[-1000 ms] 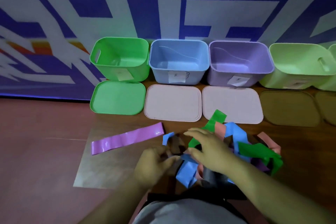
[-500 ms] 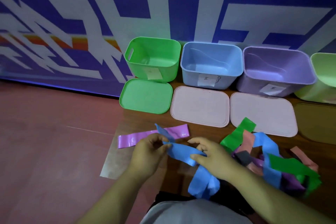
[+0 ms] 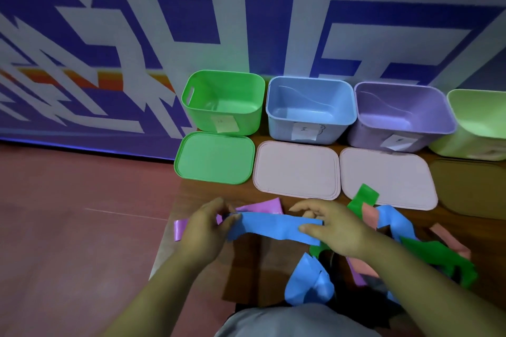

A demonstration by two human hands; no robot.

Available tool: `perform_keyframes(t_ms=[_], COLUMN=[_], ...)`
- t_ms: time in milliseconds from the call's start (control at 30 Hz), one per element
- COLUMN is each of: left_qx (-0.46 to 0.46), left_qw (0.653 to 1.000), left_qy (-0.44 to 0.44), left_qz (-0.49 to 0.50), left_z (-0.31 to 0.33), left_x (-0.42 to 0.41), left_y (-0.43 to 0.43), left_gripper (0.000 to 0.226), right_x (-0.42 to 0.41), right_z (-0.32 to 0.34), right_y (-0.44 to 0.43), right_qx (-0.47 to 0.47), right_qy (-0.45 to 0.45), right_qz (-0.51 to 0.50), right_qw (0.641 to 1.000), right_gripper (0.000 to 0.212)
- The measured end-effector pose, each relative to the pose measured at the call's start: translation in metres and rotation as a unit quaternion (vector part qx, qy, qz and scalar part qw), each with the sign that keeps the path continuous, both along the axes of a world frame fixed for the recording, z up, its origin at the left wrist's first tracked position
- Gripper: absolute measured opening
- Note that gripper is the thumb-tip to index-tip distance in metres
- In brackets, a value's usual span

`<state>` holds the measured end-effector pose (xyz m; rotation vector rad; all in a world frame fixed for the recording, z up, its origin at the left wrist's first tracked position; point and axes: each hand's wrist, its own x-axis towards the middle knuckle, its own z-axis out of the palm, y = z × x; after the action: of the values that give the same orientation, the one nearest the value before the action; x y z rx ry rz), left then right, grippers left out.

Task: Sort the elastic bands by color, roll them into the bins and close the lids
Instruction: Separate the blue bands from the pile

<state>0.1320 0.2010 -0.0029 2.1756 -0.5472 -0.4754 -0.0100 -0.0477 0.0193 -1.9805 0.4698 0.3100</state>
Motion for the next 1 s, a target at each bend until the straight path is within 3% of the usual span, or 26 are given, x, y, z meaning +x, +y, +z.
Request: perform_keyframes(t_ms=[300,467,633,800,1000], left_qx=[-0.003,-0.005,0.017,0.035,0.024], left_qw=[0.993,0.981,0.969,0.962,0.962], left_qy=[0.032,0.077,0.062,0.053,0.059], left_qz=[-0.117,-0.177,-0.238,-0.267,-0.266], left_z=[0.008,0.001,-0.002,-0.002,-0.012], left_x=[0.01,0.015,0.013,0.001,-0.05], left_y=[-0.004,-0.008,-0.03,-0.074,-0.17], left_gripper=[0.04,0.029,0.023,0.015,0.028], right_x=[-0.003,-0.017,-0.047,-0.101,-0.189], right_z=[0.008,0.013,0.012,0.009,-0.005], right_y=[-0.017,-0.036,-0.061,-0.099,-0.16], right_qx=[0.012,-0.014,-0.022,-0.005,-0.051], right_qy=[-0.031,-0.038,-0.043,-0.041,-0.058], right_qz=[-0.124,-0.136,-0.185,-0.253,-0.328], right_qw=[0.992,0.99,0.982,0.967,0.941], right_gripper=[0.03,0.018,0.02,0.02,0.032])
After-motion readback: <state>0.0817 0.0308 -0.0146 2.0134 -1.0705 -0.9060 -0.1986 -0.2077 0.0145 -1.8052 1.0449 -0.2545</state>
